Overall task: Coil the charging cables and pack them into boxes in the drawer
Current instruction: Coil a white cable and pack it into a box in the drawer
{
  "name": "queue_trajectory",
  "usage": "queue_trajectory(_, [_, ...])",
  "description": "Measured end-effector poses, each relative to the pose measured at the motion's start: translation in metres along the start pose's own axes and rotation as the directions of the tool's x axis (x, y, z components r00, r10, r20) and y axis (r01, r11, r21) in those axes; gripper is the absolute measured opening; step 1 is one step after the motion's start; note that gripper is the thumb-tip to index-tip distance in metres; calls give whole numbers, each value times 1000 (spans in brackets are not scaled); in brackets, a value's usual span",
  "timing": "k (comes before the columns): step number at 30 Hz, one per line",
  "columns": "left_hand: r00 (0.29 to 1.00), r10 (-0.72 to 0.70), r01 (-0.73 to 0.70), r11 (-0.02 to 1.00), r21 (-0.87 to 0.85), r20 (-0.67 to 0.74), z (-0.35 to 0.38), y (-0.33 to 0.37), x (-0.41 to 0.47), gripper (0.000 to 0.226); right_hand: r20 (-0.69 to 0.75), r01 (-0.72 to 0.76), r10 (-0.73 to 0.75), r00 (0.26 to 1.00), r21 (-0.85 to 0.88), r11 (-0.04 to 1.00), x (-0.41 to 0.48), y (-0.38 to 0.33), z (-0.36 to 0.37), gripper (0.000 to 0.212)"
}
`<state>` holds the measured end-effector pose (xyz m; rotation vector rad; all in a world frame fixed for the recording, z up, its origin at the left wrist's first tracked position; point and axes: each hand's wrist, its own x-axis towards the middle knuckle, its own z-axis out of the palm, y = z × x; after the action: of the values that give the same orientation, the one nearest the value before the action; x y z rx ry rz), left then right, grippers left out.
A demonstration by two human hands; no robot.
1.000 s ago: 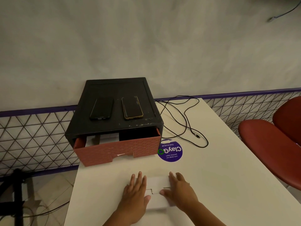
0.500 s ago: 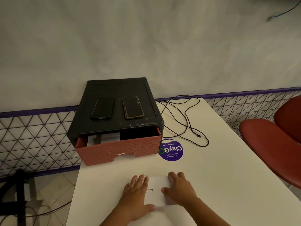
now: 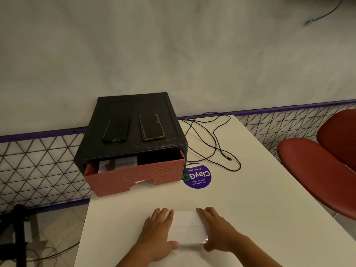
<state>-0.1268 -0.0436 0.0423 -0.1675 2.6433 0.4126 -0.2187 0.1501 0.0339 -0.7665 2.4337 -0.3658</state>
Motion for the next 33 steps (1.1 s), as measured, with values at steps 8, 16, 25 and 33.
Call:
queue_trajectory(8, [993, 92, -86, 994, -73, 80, -3, 32, 11, 75, -113, 24, -1, 994, 205, 979, -27, 21, -3, 93])
queue_trajectory(16, [984, 169, -104, 798, -594, 55, -19, 88, 24, 63, -382, 161, -46, 923, 275, 948, -46, 28, -38, 95])
queue_trajectory(25, [975, 219, -102, 339, -935, -27, -39, 118, 25, 35, -542, 299, -68, 837, 350, 888, -43, 24, -57, 95])
queue_trajectory(33, [998, -2, -65, 331, -941, -69, -54, 126, 26, 34, -513, 370, -50, 857, 546, 752, -15, 24, -57, 114])
